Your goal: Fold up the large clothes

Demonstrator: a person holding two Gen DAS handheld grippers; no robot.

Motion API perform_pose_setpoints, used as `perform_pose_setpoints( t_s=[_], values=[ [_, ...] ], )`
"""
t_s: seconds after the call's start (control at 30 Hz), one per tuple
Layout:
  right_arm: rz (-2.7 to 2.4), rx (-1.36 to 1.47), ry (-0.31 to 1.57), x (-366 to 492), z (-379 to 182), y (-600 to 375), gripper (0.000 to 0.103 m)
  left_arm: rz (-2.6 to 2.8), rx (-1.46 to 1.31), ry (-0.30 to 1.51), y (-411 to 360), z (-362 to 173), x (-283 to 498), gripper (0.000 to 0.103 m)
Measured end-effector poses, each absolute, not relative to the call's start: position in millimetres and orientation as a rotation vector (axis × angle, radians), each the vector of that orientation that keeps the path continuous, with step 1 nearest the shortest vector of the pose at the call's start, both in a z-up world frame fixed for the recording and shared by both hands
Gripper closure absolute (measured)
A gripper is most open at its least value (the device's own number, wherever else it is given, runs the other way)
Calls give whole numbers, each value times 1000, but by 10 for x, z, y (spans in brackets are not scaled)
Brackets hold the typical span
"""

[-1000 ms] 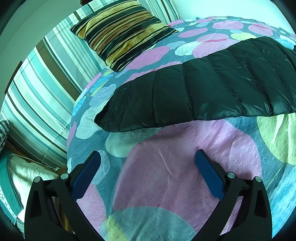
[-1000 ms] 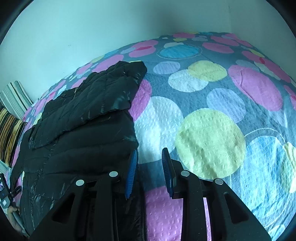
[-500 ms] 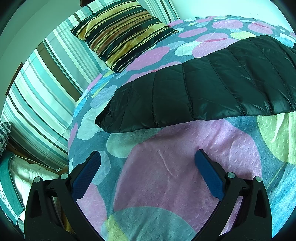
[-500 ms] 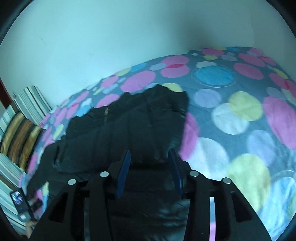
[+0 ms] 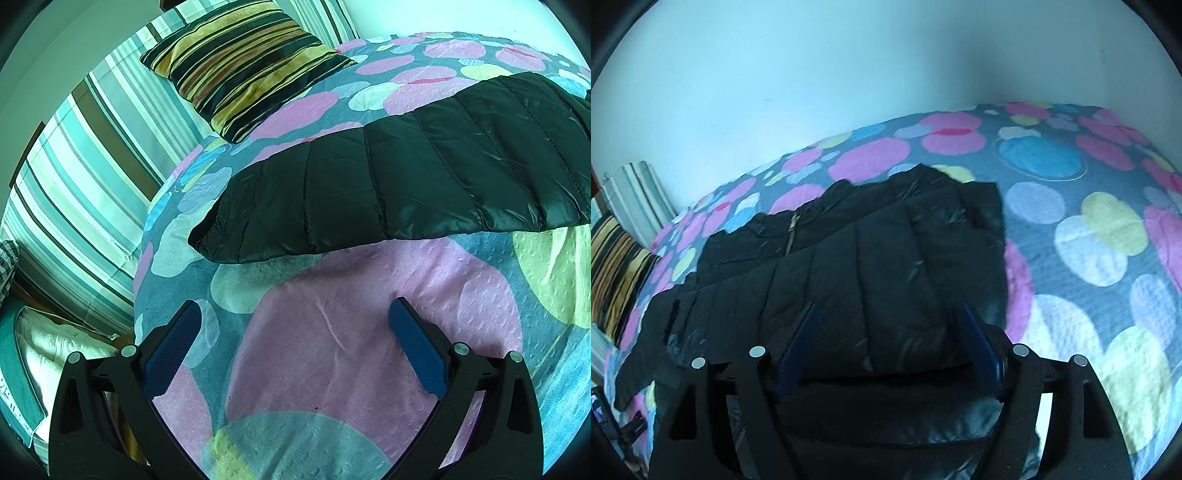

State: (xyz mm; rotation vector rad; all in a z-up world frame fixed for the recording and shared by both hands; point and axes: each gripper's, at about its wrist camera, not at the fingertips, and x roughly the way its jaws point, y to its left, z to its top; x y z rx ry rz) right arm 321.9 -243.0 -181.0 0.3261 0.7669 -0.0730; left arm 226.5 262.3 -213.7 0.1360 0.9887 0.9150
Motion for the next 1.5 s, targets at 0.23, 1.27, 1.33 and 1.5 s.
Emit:
perform_pose_setpoints(
  t_s=[0.23,1.27,1.33,1.5],
  values=[
    [-218,218,845,3308,-1973,-2439,25,909,123,989,2633,-2127,2261,2],
    [-281,239,914,3370,-2289,-2533,10,548,-697,798,4208,-1976,2007,25],
    [-282,239,914,3368,-2290,-2529,10,546,-705,797,4265,-1988,2053,27],
    [-284,240,911,3368,-2288,-2522,10,587,-698,793,4342,-1977,2103,51]
  ],
)
